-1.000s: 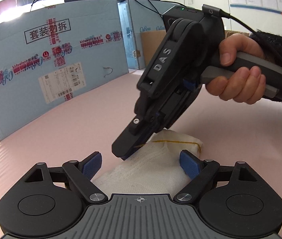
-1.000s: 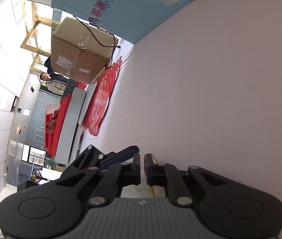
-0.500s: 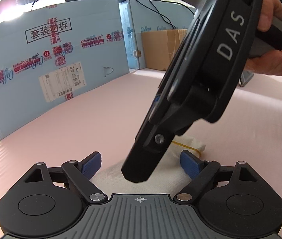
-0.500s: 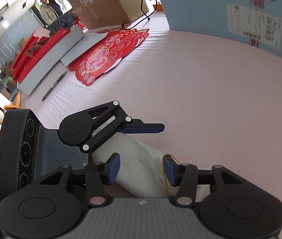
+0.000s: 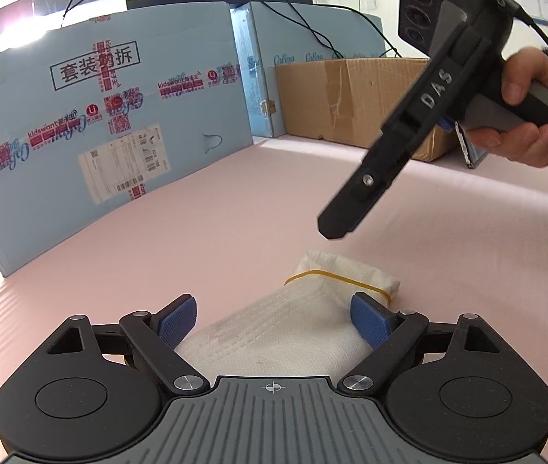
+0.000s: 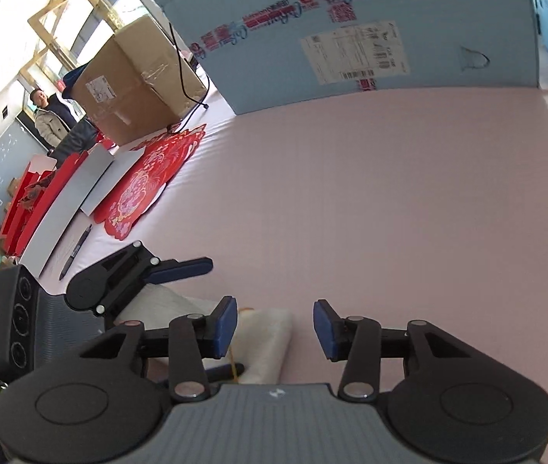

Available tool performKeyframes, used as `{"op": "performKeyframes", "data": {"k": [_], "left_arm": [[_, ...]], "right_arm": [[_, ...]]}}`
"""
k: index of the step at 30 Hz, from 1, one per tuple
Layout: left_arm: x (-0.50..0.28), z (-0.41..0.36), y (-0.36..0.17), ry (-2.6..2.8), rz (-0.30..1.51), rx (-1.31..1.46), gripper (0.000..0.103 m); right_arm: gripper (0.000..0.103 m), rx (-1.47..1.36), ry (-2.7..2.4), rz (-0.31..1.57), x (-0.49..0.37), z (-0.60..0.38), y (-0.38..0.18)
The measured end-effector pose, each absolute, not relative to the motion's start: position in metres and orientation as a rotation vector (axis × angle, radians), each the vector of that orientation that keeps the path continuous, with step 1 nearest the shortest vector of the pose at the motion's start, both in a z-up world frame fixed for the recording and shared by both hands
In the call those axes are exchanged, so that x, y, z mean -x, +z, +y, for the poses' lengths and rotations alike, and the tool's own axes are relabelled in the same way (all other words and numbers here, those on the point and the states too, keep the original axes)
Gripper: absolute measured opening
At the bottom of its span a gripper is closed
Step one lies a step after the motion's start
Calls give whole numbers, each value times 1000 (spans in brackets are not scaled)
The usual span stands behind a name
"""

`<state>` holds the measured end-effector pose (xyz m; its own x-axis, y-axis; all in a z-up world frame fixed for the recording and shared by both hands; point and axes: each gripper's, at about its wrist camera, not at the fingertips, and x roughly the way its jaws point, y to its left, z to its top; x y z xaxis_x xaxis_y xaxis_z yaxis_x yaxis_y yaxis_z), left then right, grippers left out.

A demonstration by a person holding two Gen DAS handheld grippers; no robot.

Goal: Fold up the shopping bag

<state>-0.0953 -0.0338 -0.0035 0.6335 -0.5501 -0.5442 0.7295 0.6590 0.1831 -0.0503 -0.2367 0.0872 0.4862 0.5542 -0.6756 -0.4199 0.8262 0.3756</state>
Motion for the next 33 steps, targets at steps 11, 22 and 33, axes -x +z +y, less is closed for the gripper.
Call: {"op": "performKeyframes", "data": {"k": [11,22,33], "left_arm": [[91,-27,-2,-748,496,-383,90],[86,-19,2,-859,515,-309,91],[124,-24,26,-596,374,-404,94]], "right_arm": [[50,-8,746,704,66,-226,60],[18,-261,748,709,96,-259,48],[20,-340,710,655,116,-264,32]]}}
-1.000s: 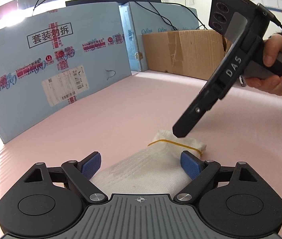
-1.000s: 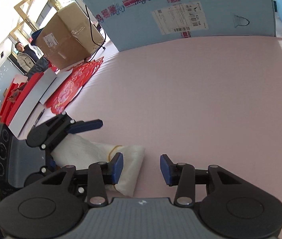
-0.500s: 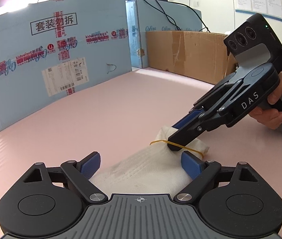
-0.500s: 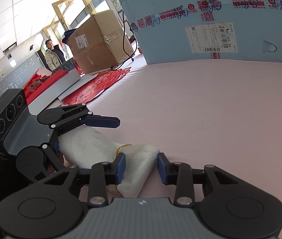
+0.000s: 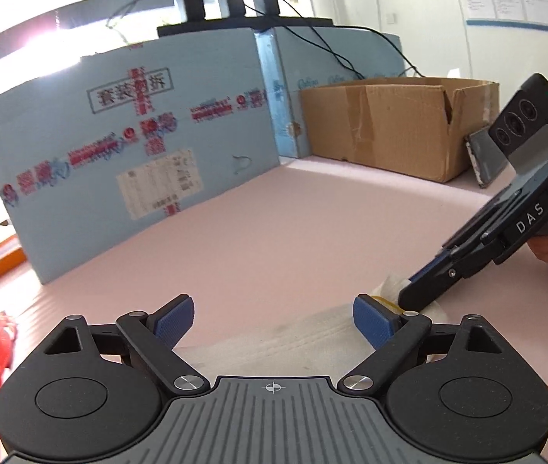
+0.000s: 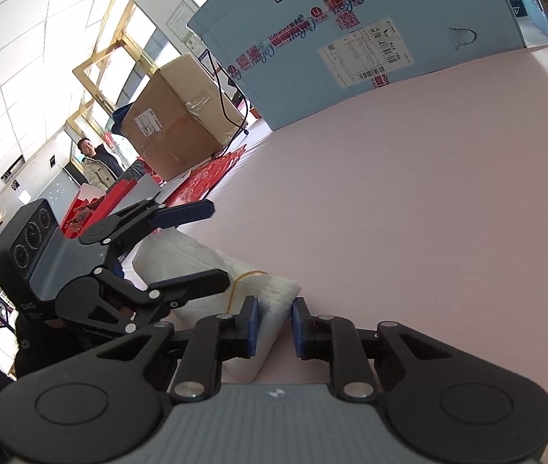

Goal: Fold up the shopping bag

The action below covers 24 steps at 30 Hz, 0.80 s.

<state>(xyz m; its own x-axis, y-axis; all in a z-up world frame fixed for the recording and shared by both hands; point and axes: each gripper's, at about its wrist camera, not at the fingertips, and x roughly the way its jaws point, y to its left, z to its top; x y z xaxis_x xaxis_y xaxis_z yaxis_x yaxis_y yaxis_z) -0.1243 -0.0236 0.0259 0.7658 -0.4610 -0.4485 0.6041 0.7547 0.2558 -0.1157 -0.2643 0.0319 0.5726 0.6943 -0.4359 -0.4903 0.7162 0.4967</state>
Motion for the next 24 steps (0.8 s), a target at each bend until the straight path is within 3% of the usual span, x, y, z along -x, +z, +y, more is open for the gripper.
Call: {"op": "performKeyframes", "data": {"k": [7,14,24], "left_arm": [[151,-56,25,-580,378,-305,95],[151,-34,29,-586,398,-140,95],[173,-67,15,-525,412,-273,95]], "right_arm": [[21,-361,676,632,122,-263,30],[19,-462,668,641,133,-268,24],[18,-505,656,642,131,-271,21]]}}
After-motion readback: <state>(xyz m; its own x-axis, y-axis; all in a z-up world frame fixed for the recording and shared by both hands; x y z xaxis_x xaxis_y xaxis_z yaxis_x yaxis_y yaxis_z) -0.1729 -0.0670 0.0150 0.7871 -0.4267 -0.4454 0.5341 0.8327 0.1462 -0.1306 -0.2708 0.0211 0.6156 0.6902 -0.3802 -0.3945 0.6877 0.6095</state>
